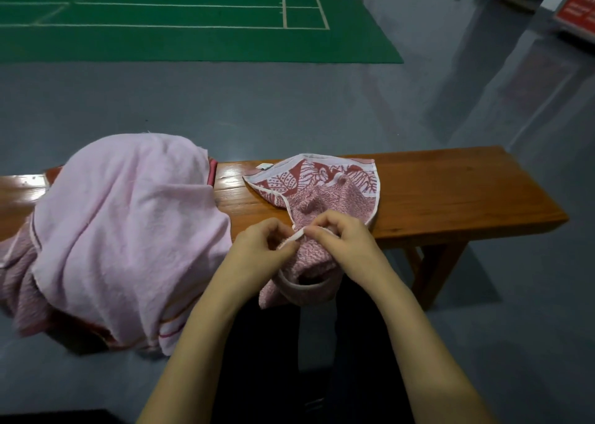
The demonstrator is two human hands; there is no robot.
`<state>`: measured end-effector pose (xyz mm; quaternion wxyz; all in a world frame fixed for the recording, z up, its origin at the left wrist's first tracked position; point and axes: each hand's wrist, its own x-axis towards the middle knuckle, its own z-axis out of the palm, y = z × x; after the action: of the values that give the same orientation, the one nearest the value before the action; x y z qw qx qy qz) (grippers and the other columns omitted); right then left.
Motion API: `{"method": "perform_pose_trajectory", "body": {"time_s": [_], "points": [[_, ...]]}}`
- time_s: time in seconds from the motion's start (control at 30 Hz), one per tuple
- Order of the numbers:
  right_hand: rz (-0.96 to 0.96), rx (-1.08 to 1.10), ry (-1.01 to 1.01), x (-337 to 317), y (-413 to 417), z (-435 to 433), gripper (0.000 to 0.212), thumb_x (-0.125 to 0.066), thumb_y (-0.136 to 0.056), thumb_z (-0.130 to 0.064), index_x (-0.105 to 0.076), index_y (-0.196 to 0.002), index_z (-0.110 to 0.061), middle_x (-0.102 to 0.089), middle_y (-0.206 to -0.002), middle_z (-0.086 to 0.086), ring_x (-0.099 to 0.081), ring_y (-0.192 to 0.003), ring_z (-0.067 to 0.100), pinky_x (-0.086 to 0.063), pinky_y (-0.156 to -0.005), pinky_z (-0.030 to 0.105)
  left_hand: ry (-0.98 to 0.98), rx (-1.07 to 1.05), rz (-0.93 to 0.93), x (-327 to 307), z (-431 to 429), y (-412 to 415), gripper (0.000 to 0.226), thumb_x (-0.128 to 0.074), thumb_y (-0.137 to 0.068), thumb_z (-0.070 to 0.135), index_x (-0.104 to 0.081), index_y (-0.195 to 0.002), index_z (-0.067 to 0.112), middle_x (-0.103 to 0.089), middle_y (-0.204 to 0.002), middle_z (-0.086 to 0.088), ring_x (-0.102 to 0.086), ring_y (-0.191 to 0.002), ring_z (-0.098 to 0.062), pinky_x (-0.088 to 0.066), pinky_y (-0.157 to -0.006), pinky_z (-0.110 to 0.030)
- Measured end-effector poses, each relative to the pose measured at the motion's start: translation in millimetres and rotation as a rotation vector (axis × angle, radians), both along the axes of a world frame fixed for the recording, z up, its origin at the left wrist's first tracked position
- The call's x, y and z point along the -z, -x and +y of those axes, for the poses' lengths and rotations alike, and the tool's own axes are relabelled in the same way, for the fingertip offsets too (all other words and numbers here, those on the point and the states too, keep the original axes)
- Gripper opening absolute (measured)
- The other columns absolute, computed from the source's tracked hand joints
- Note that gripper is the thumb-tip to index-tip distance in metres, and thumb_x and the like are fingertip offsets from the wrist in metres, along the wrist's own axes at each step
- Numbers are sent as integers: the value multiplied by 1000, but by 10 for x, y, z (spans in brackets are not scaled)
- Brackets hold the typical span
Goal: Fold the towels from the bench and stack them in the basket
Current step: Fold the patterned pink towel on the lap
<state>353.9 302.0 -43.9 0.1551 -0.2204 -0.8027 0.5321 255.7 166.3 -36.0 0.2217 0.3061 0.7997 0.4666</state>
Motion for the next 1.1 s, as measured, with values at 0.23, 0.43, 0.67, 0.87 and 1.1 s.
{"method": "perform_pose_trajectory", "body": {"time_s": [0.23, 0.43, 0.67, 0.87, 1.1], "points": [[24, 206, -67, -28, -58, 74, 15, -58, -93, -30, -59, -81, -21, -49, -56, -13, -41, -51, 1, -30, -50, 16, 170, -247, 286, 81, -133, 166, 15, -63, -82, 12, -56, -71, 18, -57, -67, 5, -55, -69, -18, -36, -63, -28], [36, 77, 32, -58, -14, 41, 16, -68, -85, -29, -61, -98, -25, -66, -98, -9, -61, -94, 4, -47, -87, 22, -157, -125, 35, 62, -93, 135, 23, -57, -94, 22, -60, -72, 16, -56, -62, 14, -46, -64, -1, -37, -62, -22], [71, -68, 131, 13, 190, -163, 7, -72, -82, -26, -66, -79, -31, -64, -76, -1, -57, -76, 11, -47, -77, 36, -158, 10, 36, -53, -53, 70, 16, -59, -93, 21, -67, -84, 11, -68, -81, -4, -60, -77, -11, -46, -74, -30], [148, 67, 86, -29, 152, -141, 9, -68, -86, -22, -65, -79, -17, -58, -72, 11, -49, -66, 20, -41, -67, 34, 35, 7, 209, -84, -200, 86, 16, -60, -79, 6, -60, -77, 22, -62, -68, 10, -56, -67, 0, -41, -60, -12], [210, 214, 73, -122, 70, -3, 9, -64, -89, -19, -62, -80, -18, -62, -81, 1, -57, -78, 9, -43, -69, 10, -95, -62, 83, -53, -420, 281, 18, -61, -90, 11, -70, -78, 20, -64, -65, 13, -52, -63, 7, -41, -61, -11]]}}
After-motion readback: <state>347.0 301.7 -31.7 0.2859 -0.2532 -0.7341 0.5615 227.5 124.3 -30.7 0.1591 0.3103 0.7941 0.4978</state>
